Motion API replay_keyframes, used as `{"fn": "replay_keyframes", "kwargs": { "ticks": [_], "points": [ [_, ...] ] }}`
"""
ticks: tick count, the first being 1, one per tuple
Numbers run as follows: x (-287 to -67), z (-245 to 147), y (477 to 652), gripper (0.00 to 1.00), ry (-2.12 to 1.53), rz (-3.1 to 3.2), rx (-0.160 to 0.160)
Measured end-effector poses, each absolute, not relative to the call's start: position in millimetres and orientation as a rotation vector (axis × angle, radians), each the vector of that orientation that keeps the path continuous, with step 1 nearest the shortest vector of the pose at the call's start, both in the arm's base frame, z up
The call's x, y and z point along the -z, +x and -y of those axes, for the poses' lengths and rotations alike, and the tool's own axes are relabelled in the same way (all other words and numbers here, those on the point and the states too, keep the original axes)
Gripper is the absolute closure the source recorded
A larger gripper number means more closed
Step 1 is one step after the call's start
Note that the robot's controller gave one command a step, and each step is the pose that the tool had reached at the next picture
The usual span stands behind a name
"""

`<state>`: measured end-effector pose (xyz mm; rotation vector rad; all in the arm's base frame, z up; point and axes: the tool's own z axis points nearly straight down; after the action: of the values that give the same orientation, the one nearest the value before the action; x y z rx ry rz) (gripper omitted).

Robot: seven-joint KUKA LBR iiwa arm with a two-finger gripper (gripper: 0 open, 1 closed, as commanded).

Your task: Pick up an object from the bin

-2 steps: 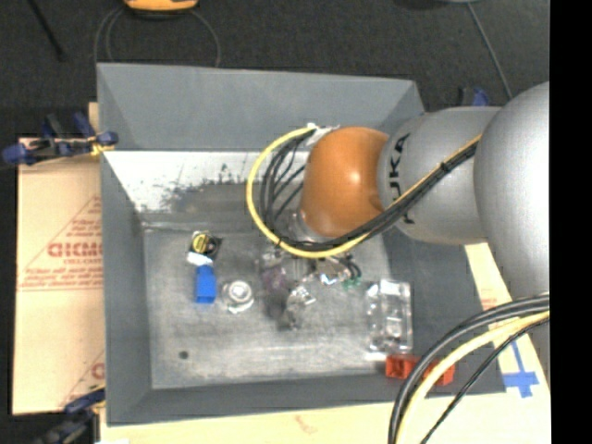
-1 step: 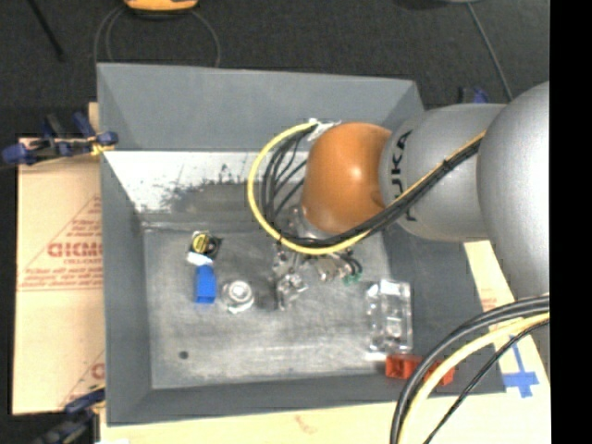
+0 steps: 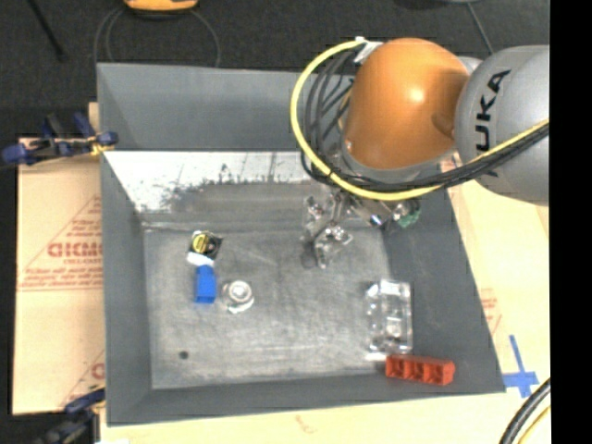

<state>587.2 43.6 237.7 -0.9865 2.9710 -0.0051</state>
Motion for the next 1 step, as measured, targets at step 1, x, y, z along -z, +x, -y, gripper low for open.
{"fn": "replay_keyframes", "kwargs": {
  "ticks": [1],
  "points": [
    [-234.1,-44.2,585.7,0.00,-0.987,-2.978,0.000]
  ]
}}
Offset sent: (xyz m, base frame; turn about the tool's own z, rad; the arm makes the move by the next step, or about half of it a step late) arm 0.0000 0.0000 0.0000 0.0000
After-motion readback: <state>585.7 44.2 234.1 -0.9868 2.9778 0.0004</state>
